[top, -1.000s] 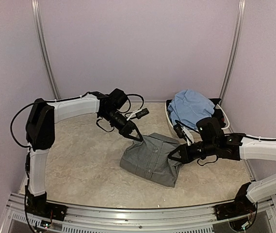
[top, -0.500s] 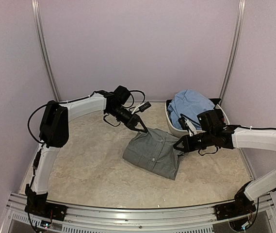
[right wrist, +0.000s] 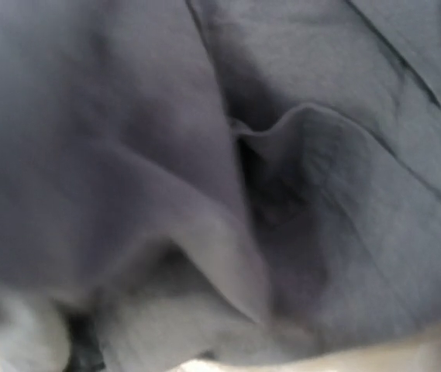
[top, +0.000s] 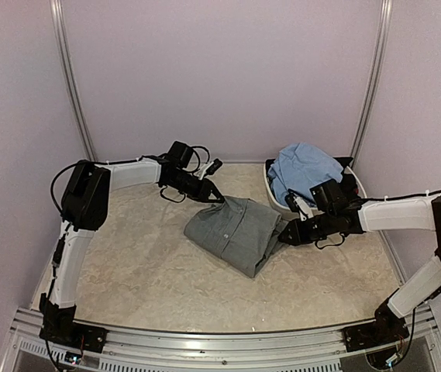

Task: Fold and stack the long sleeve shirts
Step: Fold the 2/3-rectangle-folded shirt at the center of the board, then smooth out the square-folded shirt at the center of the board.

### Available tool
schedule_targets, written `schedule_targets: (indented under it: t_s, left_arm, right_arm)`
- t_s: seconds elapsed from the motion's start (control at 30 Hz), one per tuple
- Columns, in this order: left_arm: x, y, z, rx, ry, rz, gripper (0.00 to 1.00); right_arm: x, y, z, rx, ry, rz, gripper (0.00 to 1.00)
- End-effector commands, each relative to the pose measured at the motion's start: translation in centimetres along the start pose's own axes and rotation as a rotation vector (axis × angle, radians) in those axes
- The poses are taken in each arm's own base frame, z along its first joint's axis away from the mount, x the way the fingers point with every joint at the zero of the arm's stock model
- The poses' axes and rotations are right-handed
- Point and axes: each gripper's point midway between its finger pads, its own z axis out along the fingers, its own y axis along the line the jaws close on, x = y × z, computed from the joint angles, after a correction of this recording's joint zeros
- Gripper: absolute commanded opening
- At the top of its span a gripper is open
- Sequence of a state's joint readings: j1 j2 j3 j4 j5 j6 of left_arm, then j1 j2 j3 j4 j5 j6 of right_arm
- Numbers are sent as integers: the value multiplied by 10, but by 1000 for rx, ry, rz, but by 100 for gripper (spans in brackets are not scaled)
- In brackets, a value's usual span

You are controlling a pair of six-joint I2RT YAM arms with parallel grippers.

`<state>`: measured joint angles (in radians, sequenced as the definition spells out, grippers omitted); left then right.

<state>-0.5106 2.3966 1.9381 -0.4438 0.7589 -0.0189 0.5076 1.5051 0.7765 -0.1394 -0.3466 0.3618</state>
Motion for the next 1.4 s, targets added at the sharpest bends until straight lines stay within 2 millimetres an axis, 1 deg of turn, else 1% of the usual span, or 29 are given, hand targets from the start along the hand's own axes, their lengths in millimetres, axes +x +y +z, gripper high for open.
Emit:
schedule_targets:
  t_s: [0.0,0.17,0.23,0.3,0.33,0.37,0.4,0.5,0.57,0.63,0.7,0.87,0.93,0.97,1.0,1.07,1.1,1.13,1.2,1.23,1.3,1.37]
  left_arm:
    - [-31,-10,3,17,-89,44,20]
    - [-30,-22,13,33,-92,73,25]
    - [-36,-29,12,29,-111,96,30]
    - [-41,-30,10,17,-128,106,37]
    - [-43,-30,10,7,-136,109,73]
    - [-46,-28,9,-8,-145,112,96]
    - [-49,-27,8,-22,-156,116,98]
    - [-55,-19,4,-79,-189,119,99]
    - [-61,-17,-3,-115,-224,127,99]
    - [-72,-22,-17,-144,-276,148,99]
    - [-79,-23,-29,-183,-319,166,99]
    - [-90,-25,-56,-279,-406,182,99]
    - [-88,-22,-61,-314,-415,175,99]
    - [-85,-19,-62,-331,-414,170,99]
    - [-85,-21,-66,-340,-419,167,99]
    - [-76,-22,-66,-343,-423,155,99]
    - [-75,-30,-69,-335,-437,163,99]
    - [-68,-32,-68,-338,-434,166,99]
    - [-58,-44,-65,-336,-429,188,99]
    - [-54,-53,-63,-333,-426,205,99]
    - [-43,-64,-52,-329,-401,237,99]
    - [-38,-69,-40,-338,-387,256,99]
  right_arm:
    - [-21,14,-4,-73,-70,-39,29]
    - [-22,26,-28,-95,-108,-72,43]
    - [-24,29,-37,-96,-126,-87,51]
    - [-28,30,-41,-89,-143,-98,57]
    - [-31,27,-42,-72,-150,-100,59]
    - [-34,26,-42,-63,-157,-103,62]
    - [-35,26,-41,-58,-160,-108,64]
    - [-41,23,-34,-41,-155,-115,67]
    - [-44,17,-29,-17,-145,-113,69]
    - [-48,17,-26,-16,-148,-121,70]
    - [-53,21,-25,-34,-155,-134,71]
    - [-60,29,-14,-81,-138,-152,70]
    - [-62,32,-9,-102,-133,-159,67]
    - [-63,32,-6,-104,-128,-156,62]
    - [-63,31,-4,-102,-125,-154,55]
    - [-66,28,0,-88,-123,-148,40]
    - [-67,25,2,-75,-125,-143,32]
    - [-68,24,3,-70,-128,-139,23]
    - [-70,22,4,-58,-135,-127,7]
    - [-71,20,4,-52,-139,-118,4]
    - [-74,17,4,-36,-150,-97,0]
    - [-72,9,6,-10,-146,-67,0]
